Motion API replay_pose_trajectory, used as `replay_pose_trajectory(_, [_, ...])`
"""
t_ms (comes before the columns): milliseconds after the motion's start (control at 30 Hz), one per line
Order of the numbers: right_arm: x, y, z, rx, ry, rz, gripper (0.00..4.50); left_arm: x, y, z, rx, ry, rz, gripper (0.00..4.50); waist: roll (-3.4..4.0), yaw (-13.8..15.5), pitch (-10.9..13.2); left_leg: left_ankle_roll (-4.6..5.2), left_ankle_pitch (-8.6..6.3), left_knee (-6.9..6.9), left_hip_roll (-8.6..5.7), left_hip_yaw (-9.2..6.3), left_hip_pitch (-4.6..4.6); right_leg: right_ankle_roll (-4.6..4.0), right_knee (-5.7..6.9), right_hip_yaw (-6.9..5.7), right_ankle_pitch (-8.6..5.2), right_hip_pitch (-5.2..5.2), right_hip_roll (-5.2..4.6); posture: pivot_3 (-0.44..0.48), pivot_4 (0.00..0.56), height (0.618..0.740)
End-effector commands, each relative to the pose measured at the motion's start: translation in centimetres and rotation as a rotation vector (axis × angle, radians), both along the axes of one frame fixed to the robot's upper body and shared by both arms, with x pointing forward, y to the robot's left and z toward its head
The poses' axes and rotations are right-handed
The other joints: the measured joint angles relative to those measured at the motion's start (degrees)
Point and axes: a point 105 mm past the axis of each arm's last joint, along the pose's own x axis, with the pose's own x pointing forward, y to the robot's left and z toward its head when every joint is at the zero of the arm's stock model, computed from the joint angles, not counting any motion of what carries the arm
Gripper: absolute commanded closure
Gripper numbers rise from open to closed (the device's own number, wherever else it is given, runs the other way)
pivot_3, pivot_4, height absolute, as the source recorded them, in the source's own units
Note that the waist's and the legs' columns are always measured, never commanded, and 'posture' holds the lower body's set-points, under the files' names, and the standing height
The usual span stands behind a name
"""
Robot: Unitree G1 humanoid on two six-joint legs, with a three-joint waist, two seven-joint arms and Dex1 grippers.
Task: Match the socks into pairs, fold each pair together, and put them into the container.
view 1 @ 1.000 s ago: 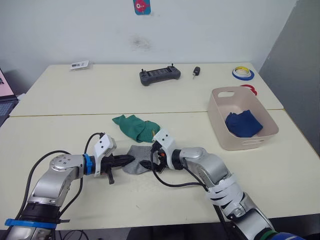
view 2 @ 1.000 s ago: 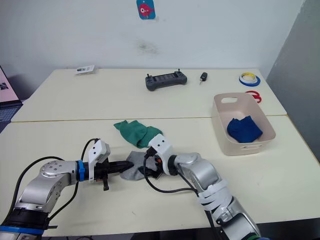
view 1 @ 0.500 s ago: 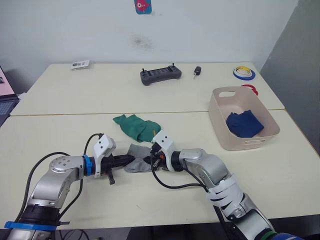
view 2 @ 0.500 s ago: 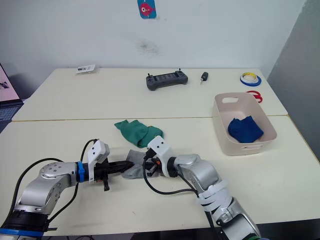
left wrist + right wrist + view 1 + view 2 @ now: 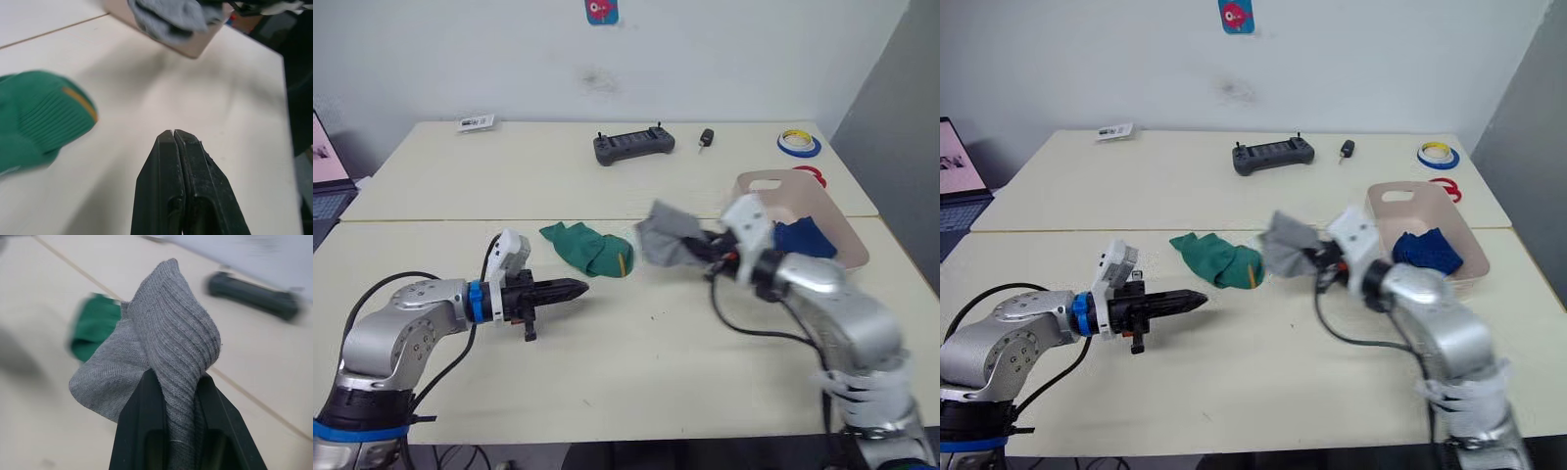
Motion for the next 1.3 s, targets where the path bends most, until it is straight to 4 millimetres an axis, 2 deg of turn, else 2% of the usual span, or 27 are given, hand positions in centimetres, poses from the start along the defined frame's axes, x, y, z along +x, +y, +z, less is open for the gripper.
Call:
replay_pose_trajectory(33, [-0.5, -4.0, 3.2, -0.080, -0.129, -0.105, 4.25, -0.5, -1.4, 2.1, -0.041, -0.037, -0.067, 4.50, 0.01, 0.0, 0.0, 0.00, 0.00, 0.00, 0.01, -0.02, 0.00, 0.00, 0.00, -0.01, 0.00, 0.00, 0.01, 0.000, 0.150, 0.740])
replay_pose_trajectory(133, [0.1, -9.0, 4.4, -0.287, -0.193, -0.252, 4.25, -0.8, -2.4, 3.0, -0.064, -0.043, -0.123, 4.50, 0.04, -0.1, 0.0, 0.01, 0.00, -0.01, 0.02, -0.03, 0.01, 0.00, -0.02, 0.01, 0.00, 0.00, 0.10, 0.000, 0.150, 0.740])
replay_pose_trajectory(167, [0.4, -10.2, 4.4, -0.379, -0.213, -0.275, 4.25, -0.8, -2.7, 3.2, -0.066, -0.047, -0.136, 4.50, 0.04, -0.1, 0.1, 0.01, 0.00, 0.00, 0.00, 0.01, 0.01, 0.00, -0.03, 0.05, 0.00, 0.00, 0.12, 0.000, 0.150, 0.740])
replay_pose_trajectory(267, [1.5, -12.4, 3.7, -0.664, -0.277, -0.281, 4.25, -0.6, -3.5, 3.6, -0.076, -0.063, -0.161, 4.50, 0.04, -0.3, 0.1, 0.01, 0.00, 0.00, -0.06, 0.12, 0.04, 0.00, -0.05, 0.13, 0.00, 0.02, 0.17, 0.000, 0.150, 0.740])
replay_pose_trajectory(333, [2.2, -13.1, 3.3, -0.773, -0.306, -0.264, 4.25, -0.5, -3.8, 3.7, -0.079, -0.067, -0.171, 4.50, 0.04, -0.4, 0.1, 0.01, 0.00, 0.03, -0.03, 0.23, 0.07, 0.00, -0.04, 0.25, 0.00, 0.00, 0.25, 0.000, 0.150, 0.740])
replay_pose_trajectory(433, [3.5, -13.0, 2.1, -0.953, -0.364, -0.172, 4.25, -0.5, -4.3, 3.6, -0.085, -0.068, -0.186, 4.50, 0.07, -0.5, 0.1, -0.01, 0.01, 0.03, 0.04, 0.28, 0.10, 0.00, -0.02, 0.33, 0.00, -0.02, 0.33, 0.000, 0.150, 0.740])
replay_pose_trajectory(567, [5.0, -11.4, 0.5, -1.124, -0.443, -0.012, 4.25, -0.6, -4.5, 3.5, -0.084, -0.070, -0.195, 4.50, 0.20, -0.5, 0.2, -0.23, 0.13, 0.06, 0.06, 0.32, 0.09, 0.00, 0.00, 0.36, 0.00, -0.05, 0.34, 0.000, 0.150, 0.740])
replay_pose_trajectory(667, [5.9, -10.9, -0.1, -1.221, -0.496, 0.066, 4.25, -0.6, -4.6, 3.4, -0.084, -0.071, -0.194, 4.50, 0.20, -0.3, 0.2, -0.26, 0.15, 0.06, 0.06, 0.33, 0.07, 0.00, -0.01, 0.36, 0.00, -0.05, 0.33, 0.000, 0.150, 0.740])
replay_pose_trajectory(767, [6.5, -11.1, 0.1, -1.288, -0.552, 0.107, 4.25, -0.6, -4.6, 3.4, -0.086, -0.073, -0.193, 4.50, 0.22, -0.3, 0.3, -0.27, 0.16, 0.10, 0.06, 0.39, 0.07, 0.00, -0.01, 0.36, 0.00, -0.05, 0.27, 0.000, 0.150, 0.740])
replay_pose_trajectory(900, [7.0, -11.6, 0.6, -1.330, -0.582, 0.130, 4.25, -0.7, -4.7, 3.3, -0.088, -0.072, -0.193, 4.50, 0.23, -0.2, 0.3, -0.28, 0.16, 0.12, 0.04, 0.45, 0.07, 0.00, 0.00, 0.36, 0.00, -0.04, 0.20, 0.000, 0.150, 0.740])
replay_pose_trajectory(1000, [6.8, -11.8, -1.3, -1.329, -0.522, 0.177, 4.25, -0.8, -4.9, 3.1, -0.086, -0.069, -0.199, 4.50, 0.23, -0.2, 0.3, -0.29, 0.16, 0.12, 0.06, 0.43, 0.07, -0.01, -0.01, 0.34, 0.00, -0.02, 0.08, 0.000, 0.150, 0.740])
replay_pose_trajectory(1100, [6.1, -11.2, -3.2, -1.301, -0.462, 0.252, 4.25, -1.0, -5.0, 2.8, -0.078, -0.066, -0.210, 4.50, 0.22, -0.2, 0.3, -0.29, 0.17, 0.13, 0.06, 0.43, 0.09, -0.01, 0.01, 0.34, 0.01, 0.01, -0.02, 0.000, 0.150, 0.740])
replay_pose_trajectory(1267, [5.7, -10.7, -3.8, -1.283, -0.421, 0.295, 4.25, -0.9, -5.1, 2.7, -0.067, -0.065, -0.218, 4.50, 0.20, -0.3, 0.2, -0.28, 0.16, 0.16, 0.07, 0.37, 0.17, -0.01, 0.04, 0.30, 0.01, 0.11, -0.02, 0.000, 0.150, 0.740])
replay_pose_trajectory(1300, [5.7, -10.6, -3.7, -1.276, -0.421, 0.293, 3.90, -0.9, -5.2, 2.7, -0.066, -0.066, -0.218, 4.50, 0.20, -0.3, 0.2, -0.28, 0.16, 0.16, 0.08, 0.37, 0.18, -0.01, 0.04, 0.29, 0.01, 0.11, -0.01, 0.000, 0.150, 0.740])
